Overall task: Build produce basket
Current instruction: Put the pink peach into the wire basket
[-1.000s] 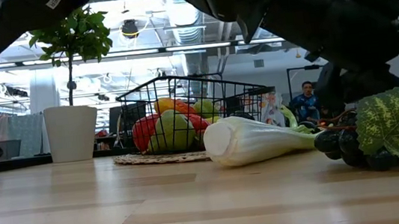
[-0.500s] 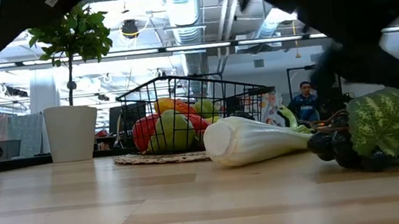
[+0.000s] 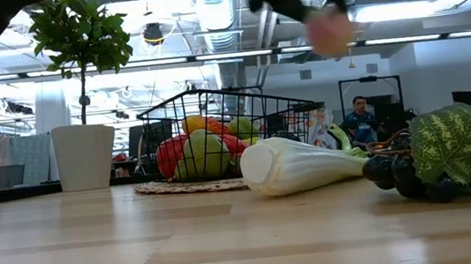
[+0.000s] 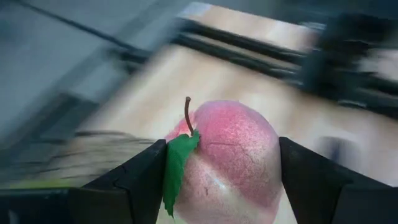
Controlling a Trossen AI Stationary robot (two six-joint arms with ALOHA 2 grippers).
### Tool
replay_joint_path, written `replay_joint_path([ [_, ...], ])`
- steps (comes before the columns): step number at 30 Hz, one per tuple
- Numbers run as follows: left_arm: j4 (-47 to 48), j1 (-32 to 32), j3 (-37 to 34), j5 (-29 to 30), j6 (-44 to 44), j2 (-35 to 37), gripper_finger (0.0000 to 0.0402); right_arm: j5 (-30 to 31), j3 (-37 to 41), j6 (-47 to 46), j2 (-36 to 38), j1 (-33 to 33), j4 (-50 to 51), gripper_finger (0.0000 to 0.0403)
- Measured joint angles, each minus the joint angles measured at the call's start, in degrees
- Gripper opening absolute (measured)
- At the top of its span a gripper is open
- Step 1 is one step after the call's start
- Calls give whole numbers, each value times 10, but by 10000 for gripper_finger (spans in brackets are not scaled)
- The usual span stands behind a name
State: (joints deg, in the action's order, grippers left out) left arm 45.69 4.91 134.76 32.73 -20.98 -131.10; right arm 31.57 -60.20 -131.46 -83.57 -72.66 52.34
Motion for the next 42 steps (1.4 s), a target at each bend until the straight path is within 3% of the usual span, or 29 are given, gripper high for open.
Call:
replay_joint_path([
  [4,93,-34,0,84,11,48,246,2,0,0,0,9,10,305],
  [9,217,-94,0,83,-12,68,246,14,0,1,0,19,18,305],
  [20,241,-186,-1,-35,9,-5,266,16,0,-1,4,20,31,305],
  [31,264,-183,0,-113,2,-39,276,15,0,-1,5,19,44,305],
  [42,276,-165,1,-130,2,-41,346,15,0,-1,5,19,51,305],
])
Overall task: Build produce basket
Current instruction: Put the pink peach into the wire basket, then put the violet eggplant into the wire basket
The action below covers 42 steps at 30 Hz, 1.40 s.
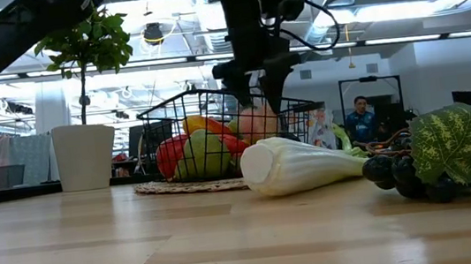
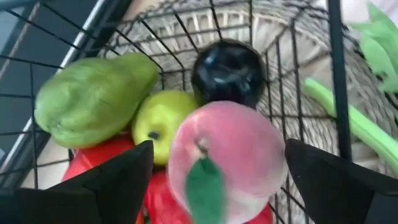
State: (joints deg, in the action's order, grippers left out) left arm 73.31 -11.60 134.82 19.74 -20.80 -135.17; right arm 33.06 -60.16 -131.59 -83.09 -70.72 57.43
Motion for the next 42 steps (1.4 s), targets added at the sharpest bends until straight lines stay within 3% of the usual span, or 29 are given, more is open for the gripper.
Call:
replay_joint_path([
  [7,31,27,1,-4,11,26,363,0,0,0,0,0,-2,305],
  [11,3,47,1,-1,0,60,364,0,0,0,0,0,-5,305],
  [14,-61,70,1,-14,-17,84,364,0,0,0,0,0,-7,305],
  [20,-248,144,-7,-30,71,91,364,0,0,1,0,-1,-12,305],
  [27,-472,195,-94,-16,126,41,364,-1,0,1,0,-12,-18,305],
  [33,-638,210,-109,-63,121,-44,364,-1,0,3,0,-13,-17,305],
  [38,-675,216,-110,-60,109,-98,364,-2,0,7,0,-13,-22,305],
  [42,-648,223,-110,-49,96,-128,364,-2,0,7,0,-13,-27,305],
])
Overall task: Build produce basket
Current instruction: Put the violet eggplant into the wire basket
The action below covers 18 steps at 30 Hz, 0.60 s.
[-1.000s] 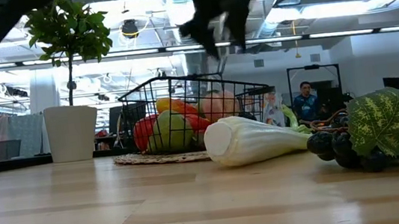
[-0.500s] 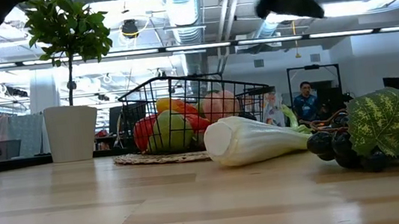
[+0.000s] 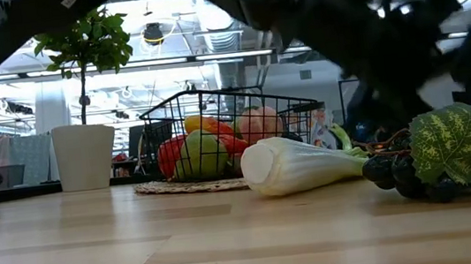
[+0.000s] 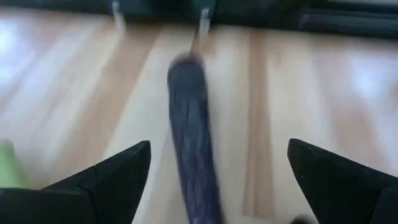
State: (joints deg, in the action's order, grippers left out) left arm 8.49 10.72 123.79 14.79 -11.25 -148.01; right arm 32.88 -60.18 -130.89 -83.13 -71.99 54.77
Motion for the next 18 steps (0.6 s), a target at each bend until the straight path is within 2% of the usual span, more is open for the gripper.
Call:
replay_joint_path([
  [6,-24,2,4,11,-6,-27,364,0,0,0,0,0,-1,305],
  [11,37,-2,2,4,-60,-30,356,-1,0,0,0,0,-8,305],
  [18,83,-12,3,-13,-97,-28,287,-2,0,0,0,0,-11,305],
])
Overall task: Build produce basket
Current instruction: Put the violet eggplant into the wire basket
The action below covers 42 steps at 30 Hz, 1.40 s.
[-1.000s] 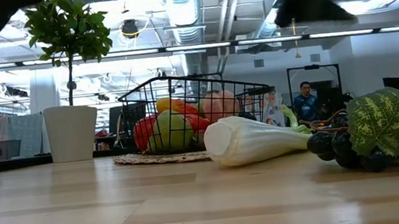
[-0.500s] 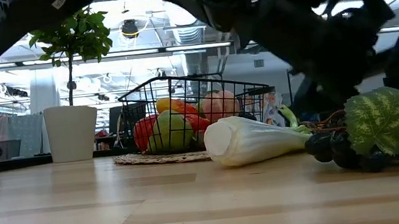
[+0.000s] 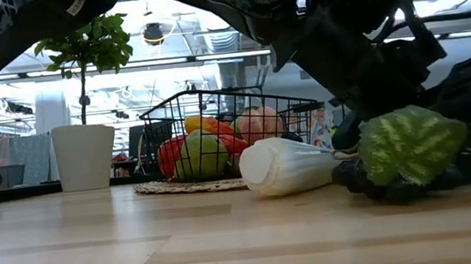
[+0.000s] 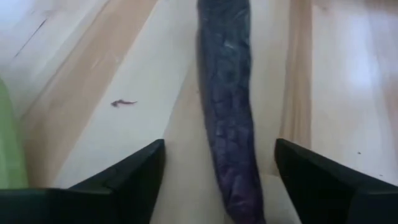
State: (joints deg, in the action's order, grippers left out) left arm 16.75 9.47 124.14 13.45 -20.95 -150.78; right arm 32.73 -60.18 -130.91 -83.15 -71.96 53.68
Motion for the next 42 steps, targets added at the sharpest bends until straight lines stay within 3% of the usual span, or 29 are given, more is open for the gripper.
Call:
replay_joint_path([
  [9,8,-2,-1,6,-33,0,149,0,0,0,0,0,-4,305],
  [16,16,-6,-4,-21,-38,13,59,1,0,-1,0,1,-5,305],
  [20,20,-9,-5,-27,-35,40,34,2,0,-1,0,1,-4,305],
  [26,67,-37,-3,-9,-33,131,37,2,0,-1,0,2,-3,305],
  [34,318,-71,-2,140,-13,287,42,17,0,3,0,5,6,305],
  [42,647,-74,-2,290,-195,395,43,22,0,4,0,5,20,305],
])
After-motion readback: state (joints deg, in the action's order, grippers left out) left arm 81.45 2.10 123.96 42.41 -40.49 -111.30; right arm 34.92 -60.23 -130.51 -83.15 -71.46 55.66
